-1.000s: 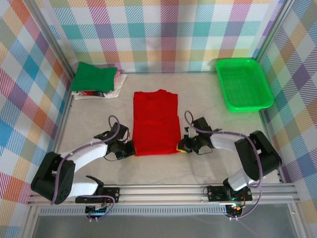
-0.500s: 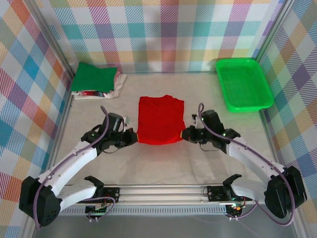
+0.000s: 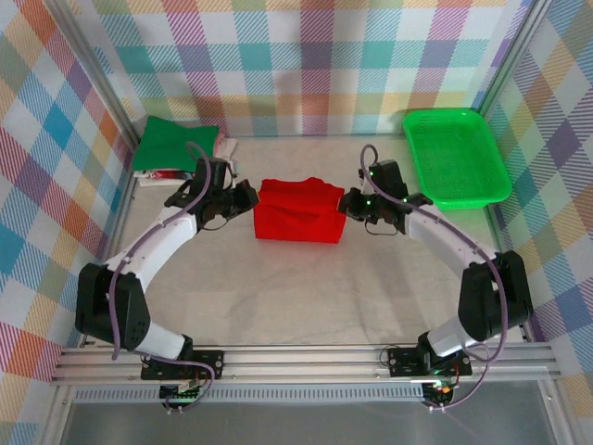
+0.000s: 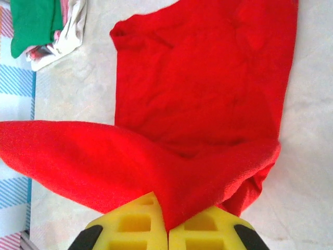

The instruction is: Fold and stack the t-shirts

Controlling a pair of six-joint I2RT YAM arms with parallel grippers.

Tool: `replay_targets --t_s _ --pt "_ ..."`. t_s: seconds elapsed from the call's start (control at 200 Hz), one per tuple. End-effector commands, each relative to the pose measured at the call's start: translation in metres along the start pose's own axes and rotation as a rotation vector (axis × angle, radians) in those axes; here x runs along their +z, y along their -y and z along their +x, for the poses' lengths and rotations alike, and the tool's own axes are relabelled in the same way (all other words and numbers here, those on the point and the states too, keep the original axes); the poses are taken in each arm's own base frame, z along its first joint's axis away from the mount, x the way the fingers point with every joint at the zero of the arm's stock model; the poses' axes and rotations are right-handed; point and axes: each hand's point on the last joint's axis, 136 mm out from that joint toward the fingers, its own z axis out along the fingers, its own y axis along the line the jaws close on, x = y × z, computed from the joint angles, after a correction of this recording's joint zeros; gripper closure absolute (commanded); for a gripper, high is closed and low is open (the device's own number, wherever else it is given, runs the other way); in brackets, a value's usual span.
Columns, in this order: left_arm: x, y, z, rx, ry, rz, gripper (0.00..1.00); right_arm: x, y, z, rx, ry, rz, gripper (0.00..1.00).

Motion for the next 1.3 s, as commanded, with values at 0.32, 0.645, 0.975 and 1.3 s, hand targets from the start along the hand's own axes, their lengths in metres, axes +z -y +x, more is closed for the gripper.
replay_targets --t_s 0.32,0.645,0.975,1.3 --pt "0.027 -0.004 -0.043 0.059 0.037 -0.022 1.0 0.017 0.002 -0.04 -0.009 0.015 -0.017 1.0" --pt "0.072 -0.024 -0.088 0.062 0.075 -0.082 1.0 0.053 0.016 -0.083 0.018 0.026 0.0 0.96" --pt "0.097 0.012 -0.157 0.102 0.162 -0.009 0.41 0.053 -0.002 -0.153 0.015 0.064 -0.025 0.68" --pt "0.117 0.0 -0.047 0.157 0.04 0.048 0.48 0.072 -0.01 -0.046 -0.015 -0.063 -0.162 0.81"
